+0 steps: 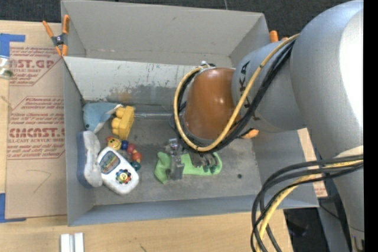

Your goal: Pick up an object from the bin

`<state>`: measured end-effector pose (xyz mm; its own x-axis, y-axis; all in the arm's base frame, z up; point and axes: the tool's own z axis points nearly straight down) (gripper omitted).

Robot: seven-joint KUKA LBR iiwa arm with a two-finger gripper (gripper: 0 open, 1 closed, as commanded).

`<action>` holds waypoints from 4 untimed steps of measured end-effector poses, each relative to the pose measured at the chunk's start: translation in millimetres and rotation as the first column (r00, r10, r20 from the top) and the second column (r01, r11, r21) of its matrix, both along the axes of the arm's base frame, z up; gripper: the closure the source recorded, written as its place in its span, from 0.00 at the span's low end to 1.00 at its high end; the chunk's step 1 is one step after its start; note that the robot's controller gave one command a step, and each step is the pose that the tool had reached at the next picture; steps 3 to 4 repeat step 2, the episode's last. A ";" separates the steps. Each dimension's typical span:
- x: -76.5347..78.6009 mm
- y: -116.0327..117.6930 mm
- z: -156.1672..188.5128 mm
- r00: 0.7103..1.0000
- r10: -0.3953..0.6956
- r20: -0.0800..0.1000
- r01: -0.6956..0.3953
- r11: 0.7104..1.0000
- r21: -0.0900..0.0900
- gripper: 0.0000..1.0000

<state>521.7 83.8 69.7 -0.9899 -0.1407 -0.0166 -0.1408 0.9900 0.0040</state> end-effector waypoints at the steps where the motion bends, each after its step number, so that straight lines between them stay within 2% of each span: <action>1: 0.0 0.0 0.0 1.000 0.000 0.000 0.000 1.000 0.000 1.00; 4: -2.1 -1.0 3.8 1.000 0.002 -0.004 -0.002 1.000 0.000 1.00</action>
Offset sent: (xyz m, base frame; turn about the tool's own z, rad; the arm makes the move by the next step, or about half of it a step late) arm -0.0147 -0.0217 0.1008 -0.0190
